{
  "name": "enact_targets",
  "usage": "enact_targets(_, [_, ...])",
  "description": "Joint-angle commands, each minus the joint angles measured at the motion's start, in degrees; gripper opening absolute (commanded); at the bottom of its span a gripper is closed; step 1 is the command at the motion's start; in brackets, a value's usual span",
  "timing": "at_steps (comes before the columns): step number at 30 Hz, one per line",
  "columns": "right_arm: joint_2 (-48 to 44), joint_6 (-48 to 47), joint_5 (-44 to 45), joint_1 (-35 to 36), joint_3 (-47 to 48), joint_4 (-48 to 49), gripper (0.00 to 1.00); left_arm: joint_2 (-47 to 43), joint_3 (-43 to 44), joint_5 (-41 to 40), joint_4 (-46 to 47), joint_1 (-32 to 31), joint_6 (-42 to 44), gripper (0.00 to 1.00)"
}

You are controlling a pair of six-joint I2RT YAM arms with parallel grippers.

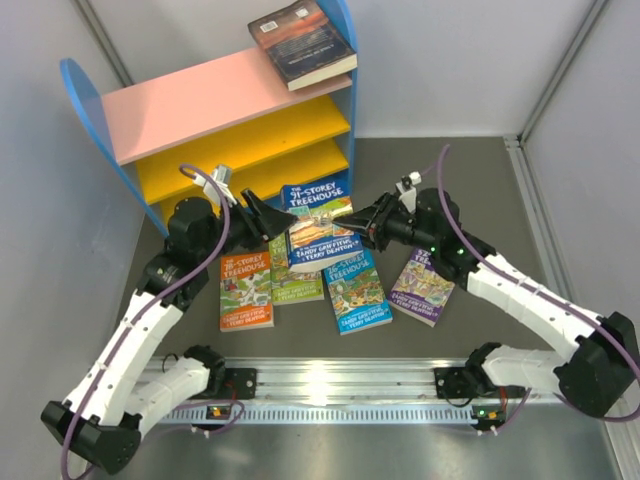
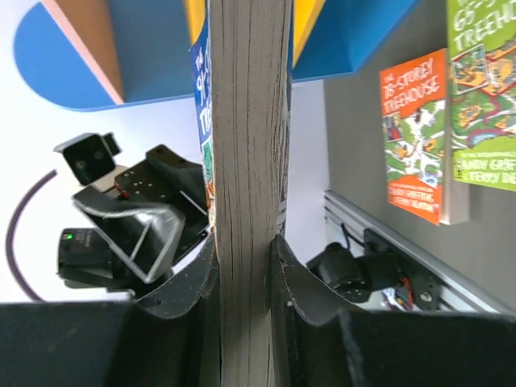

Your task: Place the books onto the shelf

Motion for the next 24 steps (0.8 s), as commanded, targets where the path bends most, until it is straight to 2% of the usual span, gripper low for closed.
enact_targets(1, [1.0,7.5,-2.8,1.2,0.3,18.6,0.00,-0.2,-0.4,5.5,4.3,-1.0,-3.6,0.58])
enact_targets(3, [1.5,9.3,-3.5,1.5,-1.2,24.2,0.00,-0.2,0.6,5.6,3.6,-1.0,-3.7,0.56])
enact_targets(6, [2.3,12.5,-4.2,1.8,-3.2,30.5,0.00,0.5,2.6,4.8,1.3,-1.0,-3.4,0.60])
enact_targets(9, [2.6,16.0,-5.5,1.3,-4.3,35.6,0.00,1.3,3.5,3.5,0.5,-1.0,-4.6,0.68])
enact_targets(11, [3.4,18.7,-7.6,0.9,-3.9,37.3,0.00,1.3,3.5,2.4,0.1,-1.0,-5.9,0.80])
enact_targets(15, [4.0,22.3,-9.3,0.7,-2.7,40.4,0.00,0.3,5.3,0.1,-2.9,-1.0,-6.7,0.83])
enact_targets(23, [5.0,29.0,-12.6,-0.7,-0.9,47.2,0.00,2.3,9.6,-1.0,-8.6,-1.7,-8.4,0.76])
enact_targets(24, [5.1,28.9,-13.2,-0.9,-0.7,46.7,0.00,2.3,9.9,-1.7,-8.5,-1.8,-8.8,0.67])
